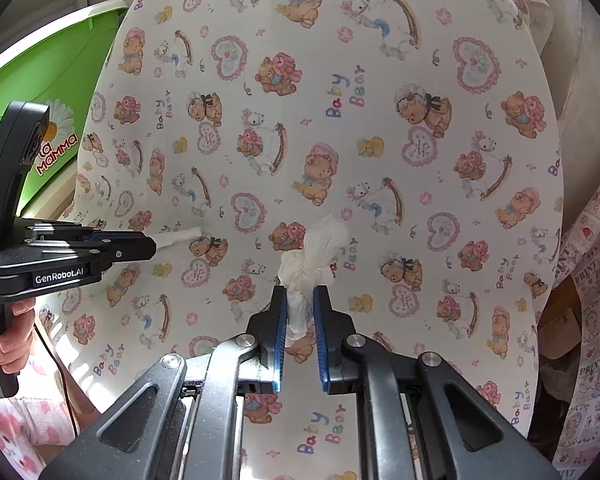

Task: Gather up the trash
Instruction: 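Close the left tool on the white stick while the right tool holds the tissue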

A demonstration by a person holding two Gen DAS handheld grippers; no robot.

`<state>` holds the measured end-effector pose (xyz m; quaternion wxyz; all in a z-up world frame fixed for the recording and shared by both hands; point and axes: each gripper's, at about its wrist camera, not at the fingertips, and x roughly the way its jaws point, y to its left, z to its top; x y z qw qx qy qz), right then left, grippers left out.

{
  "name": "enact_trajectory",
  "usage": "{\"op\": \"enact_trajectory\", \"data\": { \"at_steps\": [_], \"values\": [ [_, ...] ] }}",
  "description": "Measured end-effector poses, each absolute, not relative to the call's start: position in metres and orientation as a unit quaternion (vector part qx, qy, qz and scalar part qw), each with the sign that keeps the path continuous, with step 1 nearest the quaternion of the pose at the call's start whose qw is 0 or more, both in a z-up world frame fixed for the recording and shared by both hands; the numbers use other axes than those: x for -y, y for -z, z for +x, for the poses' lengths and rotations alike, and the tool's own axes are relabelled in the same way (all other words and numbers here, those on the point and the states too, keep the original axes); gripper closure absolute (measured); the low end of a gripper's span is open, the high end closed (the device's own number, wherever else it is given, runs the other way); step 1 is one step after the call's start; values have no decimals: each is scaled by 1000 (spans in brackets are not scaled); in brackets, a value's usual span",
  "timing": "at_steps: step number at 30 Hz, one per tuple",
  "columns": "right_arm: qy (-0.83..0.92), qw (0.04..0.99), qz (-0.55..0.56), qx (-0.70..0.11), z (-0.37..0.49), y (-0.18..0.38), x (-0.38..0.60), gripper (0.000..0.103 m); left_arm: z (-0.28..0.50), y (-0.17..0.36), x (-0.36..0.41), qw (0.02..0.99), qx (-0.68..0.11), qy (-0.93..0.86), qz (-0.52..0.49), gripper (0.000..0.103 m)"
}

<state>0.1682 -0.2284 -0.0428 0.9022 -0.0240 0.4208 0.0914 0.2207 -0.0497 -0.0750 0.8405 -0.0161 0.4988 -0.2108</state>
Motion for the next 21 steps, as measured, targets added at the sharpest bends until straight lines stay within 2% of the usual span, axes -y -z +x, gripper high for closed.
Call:
{"op": "enact_trajectory", "data": {
  "at_steps": [3,5,7,8,14,21],
  "values": [
    [-89,901,-19,-424,169,43,230,89,217,71,60,843,-491,218,1,91],
    [-87,900,-14,-426,170,44,232,89,214,70,68,852,-480,206,26,86],
    [-86,900,-9,-428,169,44,235,89,215,68,75,865,-465,182,54,52],
    [-85,900,-8,-428,170,44,235,89,216,68,79,869,-458,176,64,49],
    [-87,898,-6,-431,173,44,237,89,230,76,95,873,-447,158,112,48],
    [-89,897,-13,-432,173,46,232,89,249,91,105,866,-463,151,116,48]
  ]
}}
